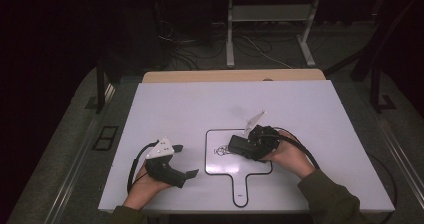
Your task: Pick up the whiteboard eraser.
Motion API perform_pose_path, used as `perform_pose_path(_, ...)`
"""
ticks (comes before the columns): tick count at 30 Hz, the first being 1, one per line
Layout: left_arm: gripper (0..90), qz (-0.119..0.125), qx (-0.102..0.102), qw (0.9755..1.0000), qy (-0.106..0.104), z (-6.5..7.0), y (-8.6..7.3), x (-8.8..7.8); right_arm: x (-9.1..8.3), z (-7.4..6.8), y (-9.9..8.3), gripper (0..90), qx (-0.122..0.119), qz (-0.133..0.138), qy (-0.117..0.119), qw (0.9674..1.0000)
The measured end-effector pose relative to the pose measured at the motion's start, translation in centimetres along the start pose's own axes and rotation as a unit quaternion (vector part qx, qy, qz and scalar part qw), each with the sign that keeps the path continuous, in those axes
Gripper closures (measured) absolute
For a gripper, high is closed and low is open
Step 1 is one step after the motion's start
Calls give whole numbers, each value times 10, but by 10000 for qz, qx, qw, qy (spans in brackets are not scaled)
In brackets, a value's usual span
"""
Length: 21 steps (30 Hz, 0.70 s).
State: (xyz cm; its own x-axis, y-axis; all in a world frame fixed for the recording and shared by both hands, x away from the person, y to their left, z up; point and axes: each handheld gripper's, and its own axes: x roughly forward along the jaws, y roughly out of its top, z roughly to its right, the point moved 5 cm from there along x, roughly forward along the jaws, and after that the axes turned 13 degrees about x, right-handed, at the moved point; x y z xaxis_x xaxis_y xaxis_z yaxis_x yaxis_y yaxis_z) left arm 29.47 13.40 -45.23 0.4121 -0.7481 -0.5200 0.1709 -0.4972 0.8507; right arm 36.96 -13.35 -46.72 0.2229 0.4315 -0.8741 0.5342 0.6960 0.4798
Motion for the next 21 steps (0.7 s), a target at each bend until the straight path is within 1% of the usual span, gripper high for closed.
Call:
perform_pose_path(2, 0, -1, -4, 10000, -1, 0, 0, 0, -1, 5, 0, 386, 107, 12, -31, 9999)
perform_pose_path(6, 0, -1, -12, 10000, -1, 0, 0, 0, -4, 21, -4, 385, 289, 4, -182, 9994)
perform_pose_path(9, 0, -5, -14, 10000, -1, 0, 0, 0, -6, 29, -6, 386, 493, 19, -261, 9984)
perform_pose_path(10, 0, -5, -14, 10000, -1, 0, 0, 0, -6, 31, -7, 386, 524, 29, -277, 9982)
perform_pose_path(12, 0, 2, -8, 10000, 4, 0, 0, 0, -7, 34, -8, 386, 505, 18, -304, 9983)
perform_pose_path(14, 0, 0, -9, 10000, 4, 0, 0, 0, -7, 31, -7, 386, 538, 8, -305, 9981)
perform_pose_path(15, 0, -3, -7, 10000, 4, -1, 0, 0, -7, 30, -7, 386, 500, -12, -335, 9982)
perform_pose_path(17, 0, 1, -8, 10000, 1, 0, 0, 0, -6, 26, -7, 385, 399, -32, -314, 9987)
perform_pose_path(18, 0, -1, -3, 10000, 2, 0, 0, 0, -6, 23, -6, 386, 393, -41, -283, 9988)
perform_pose_path(19, 0, 0, -6, 10000, 0, 0, 0, 0, -6, 21, -6, 385, 328, -61, -300, 9990)
perform_pose_path(21, 0, 2, -6, 10000, 2, 0, 0, 0, -5, 15, -5, 386, 252, -69, -231, 9994)
